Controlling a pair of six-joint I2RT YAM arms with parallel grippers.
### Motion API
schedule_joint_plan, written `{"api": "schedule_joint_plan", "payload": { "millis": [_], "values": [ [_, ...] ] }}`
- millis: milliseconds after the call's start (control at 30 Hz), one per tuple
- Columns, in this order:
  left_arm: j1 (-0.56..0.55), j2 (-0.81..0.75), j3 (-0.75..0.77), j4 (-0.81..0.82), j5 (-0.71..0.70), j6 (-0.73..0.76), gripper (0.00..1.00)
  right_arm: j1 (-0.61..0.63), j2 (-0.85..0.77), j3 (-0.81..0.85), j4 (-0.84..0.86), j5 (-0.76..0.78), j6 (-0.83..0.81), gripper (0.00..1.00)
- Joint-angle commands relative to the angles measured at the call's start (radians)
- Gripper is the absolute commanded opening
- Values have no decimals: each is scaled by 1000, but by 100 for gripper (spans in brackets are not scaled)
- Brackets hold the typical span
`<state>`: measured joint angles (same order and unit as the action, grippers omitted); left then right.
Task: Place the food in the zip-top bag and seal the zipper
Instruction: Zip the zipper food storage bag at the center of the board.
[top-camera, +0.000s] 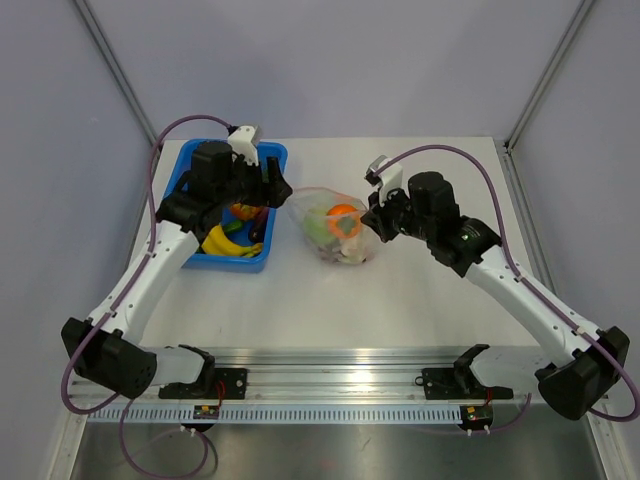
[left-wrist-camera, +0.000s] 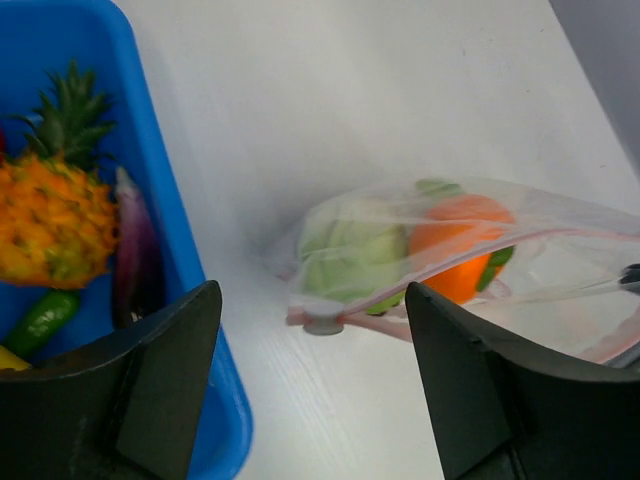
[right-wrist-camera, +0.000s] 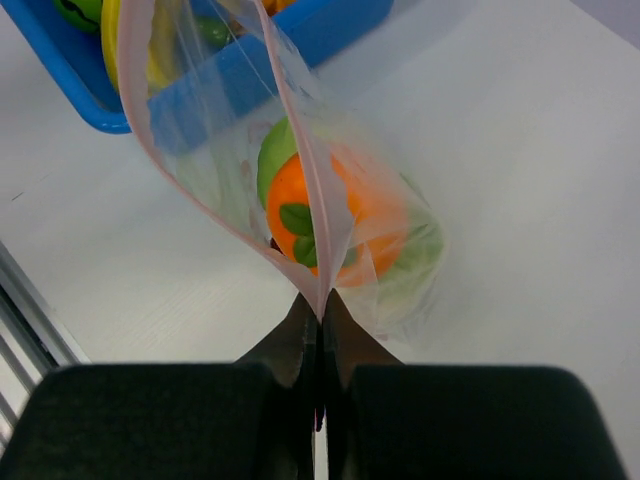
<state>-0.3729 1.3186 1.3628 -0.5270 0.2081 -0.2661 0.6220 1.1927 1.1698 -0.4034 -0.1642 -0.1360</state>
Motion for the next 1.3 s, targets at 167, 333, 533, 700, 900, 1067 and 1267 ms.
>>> {"api": "schedule_joint_plan", "payload": {
  "millis": [167,333,533,700,900,1067,1267],
  "values": [
    [77,-114,-163,292,244,327,88,-76,22,87,-44,-185,-33,0],
    [149,-238,-375,510,575,470,86,-108,21,87,-41,-204,-24,0],
    [215,-245,-412,464,764,593,87,-123,36,109,-72,-221,-34,0],
    [236,-191,-432,453,821,653,88,-133,39,100,-71,-232,-30,0],
    [265,-133,-378,423,939,617,82,-134,45,105,-90,-225,-20,0],
    [265,-205,-433,522,950,588,87,-140,47,96,-80,-204,-24,0],
    [264,-145,-389,394,932,650,82,-145,51,102,-72,-225,-17,0]
  ]
}}
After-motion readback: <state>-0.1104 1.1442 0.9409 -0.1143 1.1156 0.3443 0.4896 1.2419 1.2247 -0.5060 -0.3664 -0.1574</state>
